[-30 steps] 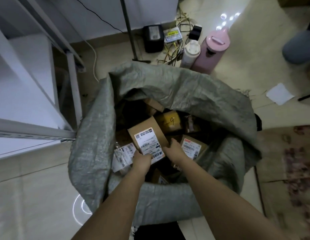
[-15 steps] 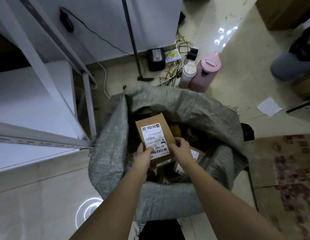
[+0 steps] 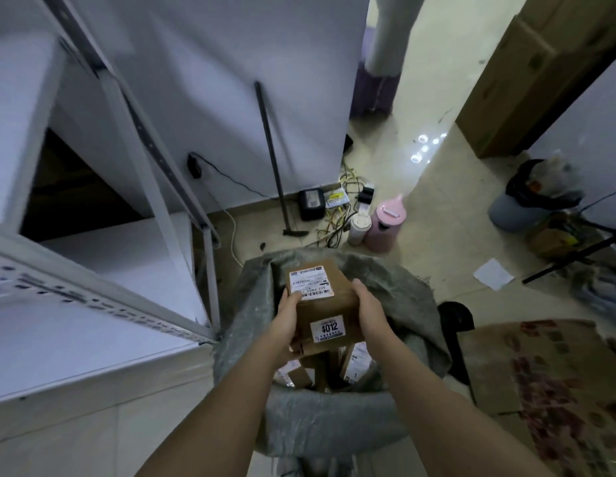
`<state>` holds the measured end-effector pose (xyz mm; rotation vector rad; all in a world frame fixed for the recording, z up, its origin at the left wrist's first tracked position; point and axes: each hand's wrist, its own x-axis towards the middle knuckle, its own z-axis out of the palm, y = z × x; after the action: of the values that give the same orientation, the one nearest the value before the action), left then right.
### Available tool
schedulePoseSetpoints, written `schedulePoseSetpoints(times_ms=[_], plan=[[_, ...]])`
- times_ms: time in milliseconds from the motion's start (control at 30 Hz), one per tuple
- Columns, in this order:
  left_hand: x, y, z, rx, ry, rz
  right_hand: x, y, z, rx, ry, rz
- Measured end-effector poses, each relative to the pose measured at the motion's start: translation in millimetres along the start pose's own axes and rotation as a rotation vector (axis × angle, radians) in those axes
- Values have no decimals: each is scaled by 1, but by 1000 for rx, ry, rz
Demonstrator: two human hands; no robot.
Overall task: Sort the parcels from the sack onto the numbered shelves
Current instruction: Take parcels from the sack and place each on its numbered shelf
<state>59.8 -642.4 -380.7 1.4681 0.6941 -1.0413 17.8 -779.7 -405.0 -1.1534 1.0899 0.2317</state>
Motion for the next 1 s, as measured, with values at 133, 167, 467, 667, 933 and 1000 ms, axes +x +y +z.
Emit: schedulePoseSetpoints(times_ms=[133, 167, 467, 667, 933, 1000], plan=[[-42, 24, -4, -62, -14, 0, -51, -48, 1, 90, -32, 1], [-53, 31, -5, -60, -23, 0, -64, -59, 0, 108, -34, -28], [-140, 71, -20, -104, -52, 81, -144, -118, -4, 2, -70, -145], [-181, 70, -19, -24, -58, 238, -181, -129, -3, -18, -306, -11], [-195, 82, -32, 48, -119, 399, -203, -128, -17, -255, -264, -182], [-201, 87, -30, 28, -113, 426, -205, -129, -17, -371, -256, -285]])
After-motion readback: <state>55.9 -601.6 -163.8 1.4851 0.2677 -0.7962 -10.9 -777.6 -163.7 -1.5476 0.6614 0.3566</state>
